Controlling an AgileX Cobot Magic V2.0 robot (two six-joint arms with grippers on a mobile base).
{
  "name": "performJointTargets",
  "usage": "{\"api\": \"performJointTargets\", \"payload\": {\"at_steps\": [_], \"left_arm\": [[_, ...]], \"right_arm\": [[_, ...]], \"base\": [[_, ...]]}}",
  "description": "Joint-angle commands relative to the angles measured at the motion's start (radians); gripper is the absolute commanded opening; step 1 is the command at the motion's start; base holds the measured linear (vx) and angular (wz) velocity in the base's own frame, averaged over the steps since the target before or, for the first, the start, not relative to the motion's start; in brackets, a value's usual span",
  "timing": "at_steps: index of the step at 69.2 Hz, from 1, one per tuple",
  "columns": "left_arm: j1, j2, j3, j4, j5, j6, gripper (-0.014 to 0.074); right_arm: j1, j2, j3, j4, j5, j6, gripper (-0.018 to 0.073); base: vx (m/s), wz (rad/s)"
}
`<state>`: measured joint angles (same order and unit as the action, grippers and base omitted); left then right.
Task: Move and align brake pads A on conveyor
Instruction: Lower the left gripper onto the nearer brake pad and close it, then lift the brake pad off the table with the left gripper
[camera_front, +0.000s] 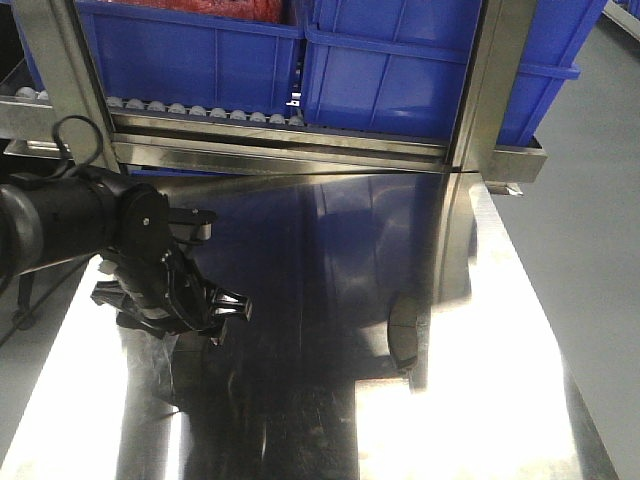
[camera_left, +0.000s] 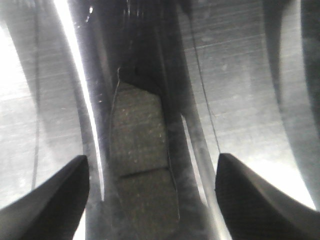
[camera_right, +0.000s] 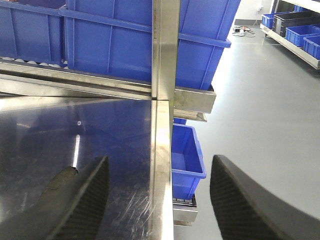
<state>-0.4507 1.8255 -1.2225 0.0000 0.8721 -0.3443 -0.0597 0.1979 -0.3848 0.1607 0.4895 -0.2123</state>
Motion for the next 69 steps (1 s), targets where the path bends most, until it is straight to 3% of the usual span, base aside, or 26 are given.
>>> {"api": "performJointTargets", "payload": {"at_steps": [1,34,43,57,69], "left_arm": [[-0.004,-0.024,-0.030,-0.006,-0.002,-0.015,0.0513],[-0.003,0.064,-0.030,-0.009,-0.018,-0.042,0.0475],[-0.003,0.068,-0.030,-0.010,-0.045,-0.043,0.0356],[-0.004,0.064,-0.030,0.018,-0.046,-0.039,-0.0003],[-0.033,0.006,-0.030,0.094,-0.050,-0.043,-0.0007]], "right_arm": [[-0.005,0.009,-0.026,0.004,-0.076,-0.009,0.0434],[-0.005,0.009,-0.026,0.004,-0.076,-0.009,0.0434],[-0.005,0.009,-0.026,0.004,-0.076,-0.009,0.0434],[-0.005,0.009,-0.026,0.004,-0.076,-0.009,0.0434],[-0.005,0.009,-0.026,0.004,-0.074,-0.009,0.0434]], "base": [[0.00,0.00],[0.00,0.00],[0.00,0.00],[0.00,0.00],[0.00,0.00]]}}
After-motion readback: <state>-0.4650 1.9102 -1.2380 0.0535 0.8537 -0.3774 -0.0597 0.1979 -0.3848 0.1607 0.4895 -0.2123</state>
